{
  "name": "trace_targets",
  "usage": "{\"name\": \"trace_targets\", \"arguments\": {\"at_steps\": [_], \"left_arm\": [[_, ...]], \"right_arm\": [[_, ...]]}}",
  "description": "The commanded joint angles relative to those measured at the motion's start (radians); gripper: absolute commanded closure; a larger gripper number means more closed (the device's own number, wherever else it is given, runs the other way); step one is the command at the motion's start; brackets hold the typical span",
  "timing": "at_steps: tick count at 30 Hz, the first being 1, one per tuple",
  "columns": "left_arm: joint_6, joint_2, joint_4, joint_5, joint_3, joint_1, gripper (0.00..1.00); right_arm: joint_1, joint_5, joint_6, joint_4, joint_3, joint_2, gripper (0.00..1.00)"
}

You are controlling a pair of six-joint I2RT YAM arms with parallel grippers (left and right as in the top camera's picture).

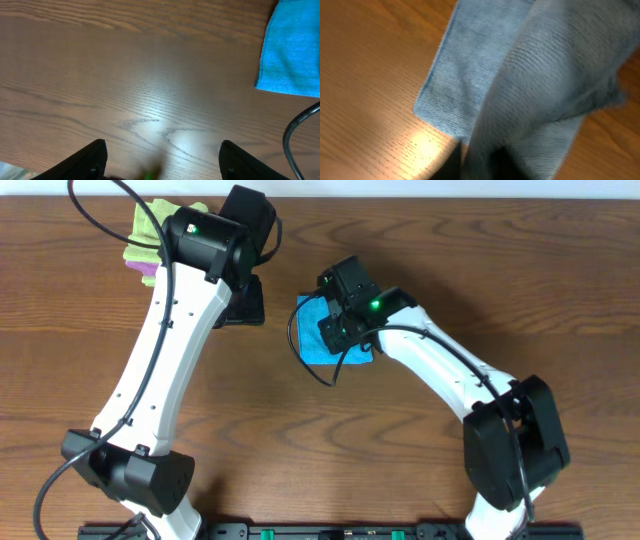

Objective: Fold the cloth
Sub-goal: 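Grasp the cloth's right corner with the right gripper and fold it leftward, then fold the blue cloth's right part over onto the left with the right gripper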

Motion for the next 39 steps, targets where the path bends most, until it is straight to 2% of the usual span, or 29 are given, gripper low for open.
{"name": "trace_targets", "arguments": {"at_steps": [1, 11, 16, 21, 23, 30, 39], "left_arm": [[0.013, -0.021, -0.013, -0.019, 0.000, 0.005, 0.28], [0.013, -0.024, -0.013, -0.019, 0.000, 0.005, 0.29], [0.013, -0.024, -0.014, -0.009, 0.000, 0.004, 0.29], [0.013, -0.024, -0.011, 0.005, 0.000, 0.004, 0.29], [0.016, -0.024, -0.010, 0.005, 0.000, 0.004, 0.29], [0.018, -0.024, -0.005, 0.005, 0.000, 0.004, 0.29], [0.032, -0.024, -0.002, -0.003, 0.000, 0.004, 0.29]], "right_arm": [[0.024, 0.021, 0.008, 0.001, 0.021, -0.018, 0.01], [0.036, 0.026, 0.049, -0.003, 0.021, -0.018, 0.01], [0.029, 0.135, 0.175, -0.018, 0.021, -0.019, 0.01], [0.010, 0.127, 0.196, -0.081, 0.020, -0.017, 0.01], [0.010, 0.089, 0.142, -0.115, 0.020, -0.017, 0.01], [0.067, 0.076, -0.197, -0.232, 0.018, -0.013, 0.01], [0.112, 0.110, -0.275, -0.174, 0.018, 0.004, 0.01]]}}
